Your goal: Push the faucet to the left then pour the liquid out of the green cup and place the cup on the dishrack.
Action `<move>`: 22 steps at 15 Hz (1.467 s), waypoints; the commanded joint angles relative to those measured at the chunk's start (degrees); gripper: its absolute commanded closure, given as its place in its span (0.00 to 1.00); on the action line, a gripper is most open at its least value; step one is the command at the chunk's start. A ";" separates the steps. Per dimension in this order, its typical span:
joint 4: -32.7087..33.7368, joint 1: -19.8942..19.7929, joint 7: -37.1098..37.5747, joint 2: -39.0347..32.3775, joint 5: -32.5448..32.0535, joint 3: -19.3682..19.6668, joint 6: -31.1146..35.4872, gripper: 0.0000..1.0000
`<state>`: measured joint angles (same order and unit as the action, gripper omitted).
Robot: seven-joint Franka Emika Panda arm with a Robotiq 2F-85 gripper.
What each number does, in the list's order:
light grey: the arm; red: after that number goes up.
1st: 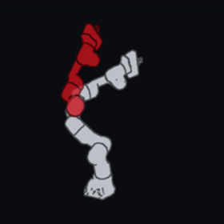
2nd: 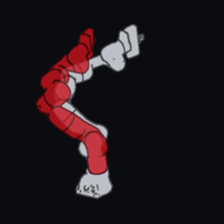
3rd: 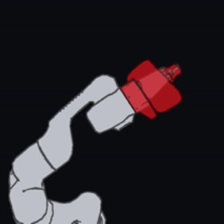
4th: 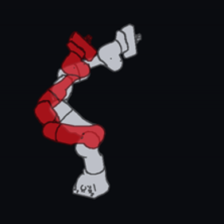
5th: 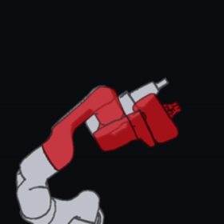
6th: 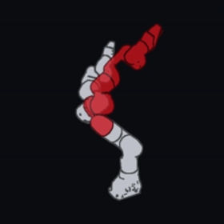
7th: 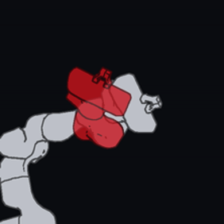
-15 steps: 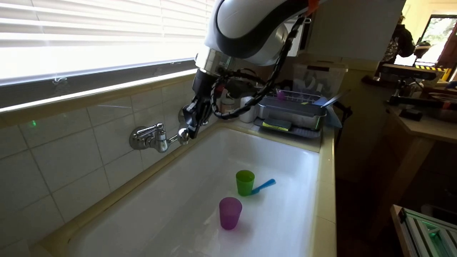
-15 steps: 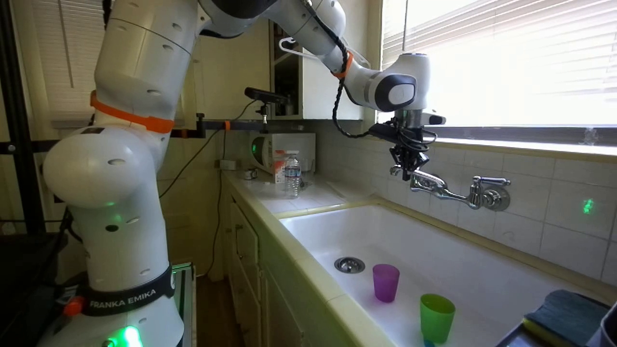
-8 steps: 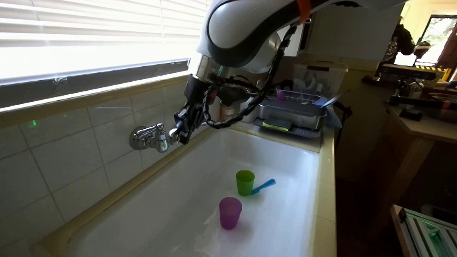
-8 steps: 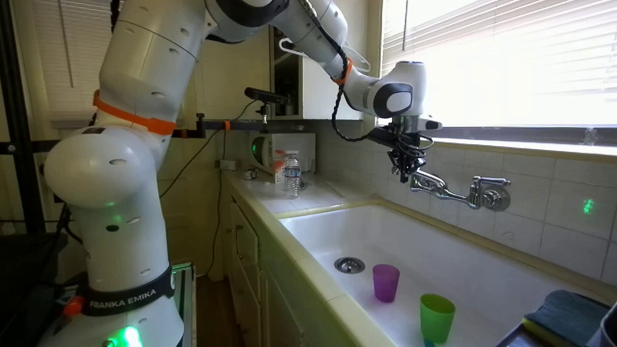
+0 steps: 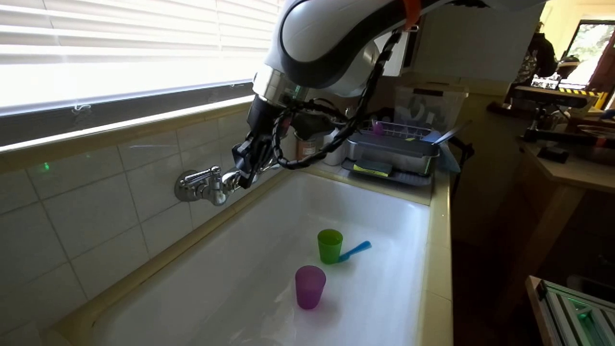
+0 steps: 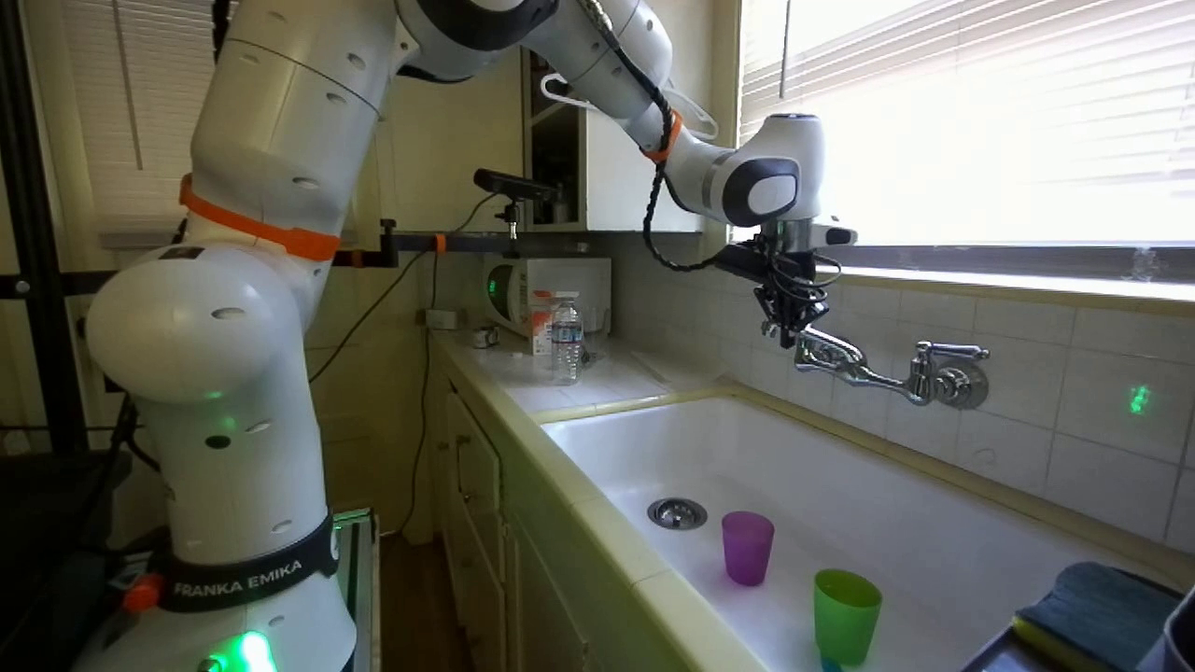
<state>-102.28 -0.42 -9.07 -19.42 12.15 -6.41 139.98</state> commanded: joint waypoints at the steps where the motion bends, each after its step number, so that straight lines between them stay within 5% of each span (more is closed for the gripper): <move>1: -3.55 -0.19 0.01 4.38 -0.88 0.86 -1.41 1.00; 13: -18.82 -2.73 1.77 17.41 -6.54 8.17 -8.42 0.97; 22: -25.54 -7.72 1.92 13.60 -2.49 13.60 2.45 0.24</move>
<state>-126.04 -6.74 -7.16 -4.26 6.85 6.32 137.78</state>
